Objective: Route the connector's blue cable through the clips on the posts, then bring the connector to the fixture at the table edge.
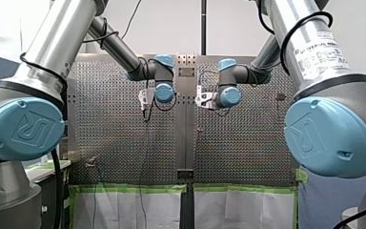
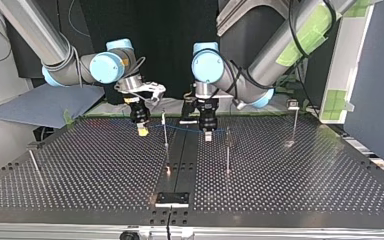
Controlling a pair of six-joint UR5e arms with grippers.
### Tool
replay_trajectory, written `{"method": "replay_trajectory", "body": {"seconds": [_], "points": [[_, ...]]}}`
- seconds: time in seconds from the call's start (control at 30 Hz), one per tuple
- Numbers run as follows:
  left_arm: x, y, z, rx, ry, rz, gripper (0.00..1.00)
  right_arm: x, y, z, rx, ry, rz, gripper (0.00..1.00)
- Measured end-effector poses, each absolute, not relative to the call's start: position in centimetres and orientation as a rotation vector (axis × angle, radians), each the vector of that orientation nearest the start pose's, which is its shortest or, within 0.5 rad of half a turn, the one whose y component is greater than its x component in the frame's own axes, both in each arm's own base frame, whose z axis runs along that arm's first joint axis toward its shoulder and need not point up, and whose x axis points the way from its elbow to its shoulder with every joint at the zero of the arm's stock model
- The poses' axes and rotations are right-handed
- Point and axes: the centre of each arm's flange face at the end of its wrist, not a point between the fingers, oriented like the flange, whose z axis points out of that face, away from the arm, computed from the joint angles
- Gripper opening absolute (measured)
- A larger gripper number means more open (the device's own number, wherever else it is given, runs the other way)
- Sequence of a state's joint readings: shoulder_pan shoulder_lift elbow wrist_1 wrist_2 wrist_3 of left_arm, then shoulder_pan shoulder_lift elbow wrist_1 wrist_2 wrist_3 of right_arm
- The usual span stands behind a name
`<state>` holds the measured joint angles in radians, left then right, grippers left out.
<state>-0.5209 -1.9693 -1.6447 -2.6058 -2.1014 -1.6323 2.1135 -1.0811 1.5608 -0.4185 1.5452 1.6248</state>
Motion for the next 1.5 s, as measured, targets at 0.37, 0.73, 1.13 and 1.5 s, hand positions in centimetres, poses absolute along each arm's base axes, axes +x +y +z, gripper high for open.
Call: {"method": "replay_trajectory", "body": {"seconds": [0.37, 0.73, 1.13, 1.5], "points": [[47.7, -37.9, 25.4, -0.042, 1.544, -0.057, 0.02, 44.6, -47.6, 24.7, 1.674, -0.978, 1.597, 0.02], [46.8, -39.3, 23.1, -0.014, 1.568, -0.065, 0.02, 44.0, -46.9, 23.5, 1.703, -0.996, 1.558, 0.02], [44.9, -40.0, 21.5, 0.014, 1.58, -0.083, 0.02, 43.2, -46.0, 21.8, 1.721, -1.021, 1.516, 0.02], [43.5, -41.1, 20.7, 0.038, 1.593, -0.103, 0.02, 42.7, -45.2, 20.7, 1.741, -1.029, 1.485, 0.02]]}}
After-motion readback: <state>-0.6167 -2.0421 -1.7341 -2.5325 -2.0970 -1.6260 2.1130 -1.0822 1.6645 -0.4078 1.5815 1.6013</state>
